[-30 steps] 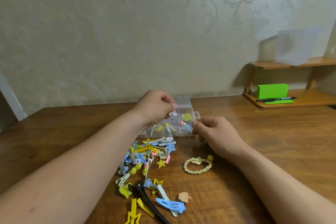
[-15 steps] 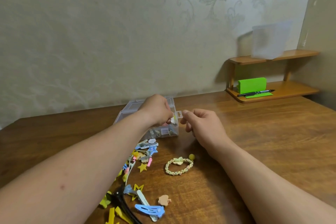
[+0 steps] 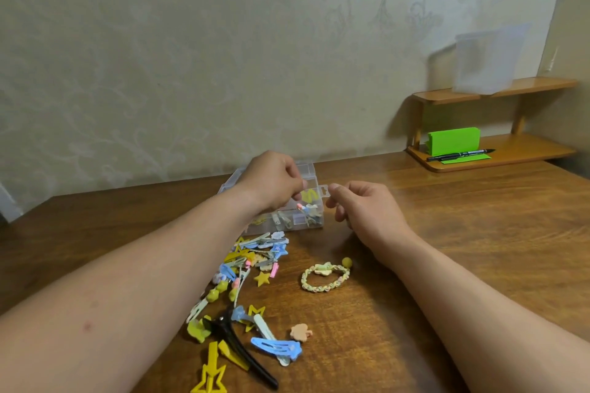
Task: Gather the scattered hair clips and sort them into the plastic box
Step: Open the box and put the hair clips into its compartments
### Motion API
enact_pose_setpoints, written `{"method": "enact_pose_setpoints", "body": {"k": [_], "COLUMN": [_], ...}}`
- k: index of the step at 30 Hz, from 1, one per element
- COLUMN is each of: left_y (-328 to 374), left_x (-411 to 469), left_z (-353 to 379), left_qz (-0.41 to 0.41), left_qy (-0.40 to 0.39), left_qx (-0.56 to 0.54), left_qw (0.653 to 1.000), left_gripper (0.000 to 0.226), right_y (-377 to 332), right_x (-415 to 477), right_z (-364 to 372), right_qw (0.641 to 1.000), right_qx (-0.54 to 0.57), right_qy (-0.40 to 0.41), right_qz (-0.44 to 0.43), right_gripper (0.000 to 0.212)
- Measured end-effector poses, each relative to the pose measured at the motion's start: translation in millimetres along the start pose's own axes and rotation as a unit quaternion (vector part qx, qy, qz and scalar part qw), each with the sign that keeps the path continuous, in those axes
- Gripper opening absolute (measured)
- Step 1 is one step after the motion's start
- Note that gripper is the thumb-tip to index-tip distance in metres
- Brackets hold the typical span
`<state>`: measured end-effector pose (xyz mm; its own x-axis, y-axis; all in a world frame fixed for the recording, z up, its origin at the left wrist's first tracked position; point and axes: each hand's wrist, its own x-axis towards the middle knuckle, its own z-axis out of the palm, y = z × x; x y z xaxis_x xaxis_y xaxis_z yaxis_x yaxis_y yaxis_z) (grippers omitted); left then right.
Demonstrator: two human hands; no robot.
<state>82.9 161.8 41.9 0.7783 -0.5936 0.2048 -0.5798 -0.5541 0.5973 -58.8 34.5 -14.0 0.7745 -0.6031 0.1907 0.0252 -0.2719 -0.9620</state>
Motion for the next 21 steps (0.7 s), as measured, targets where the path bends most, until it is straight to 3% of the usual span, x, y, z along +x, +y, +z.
{"method": "enact_pose_setpoints", "body": {"k": [13, 16, 21], "left_y": [-37, -49, -35], "left_x": [-89, -123, -149], "left_z": [-36, -37, -45], "left_qz": [0.076, 0.084, 0.155], "left_qy": [0.084, 0.034, -0.131], "left_qx": [-0.119, -0.135, -0.067], "left_qw": [0.986, 0.987, 0.977], "left_gripper": [0.010, 0.006, 0.009], "right_y": [-2, -4, -3], "right_x": [-5, -5, -6], "right_z": [-1, 0, 1], "right_qw": [0.999, 0.999, 0.999], "right_qx": [-0.026, -0.029, -0.041], "right_qy": [-0.018, -0.017, -0.014], "right_qz": [-0.011, -0.017, -0.018], "right_gripper": [0.038, 0.037, 0.036]}}
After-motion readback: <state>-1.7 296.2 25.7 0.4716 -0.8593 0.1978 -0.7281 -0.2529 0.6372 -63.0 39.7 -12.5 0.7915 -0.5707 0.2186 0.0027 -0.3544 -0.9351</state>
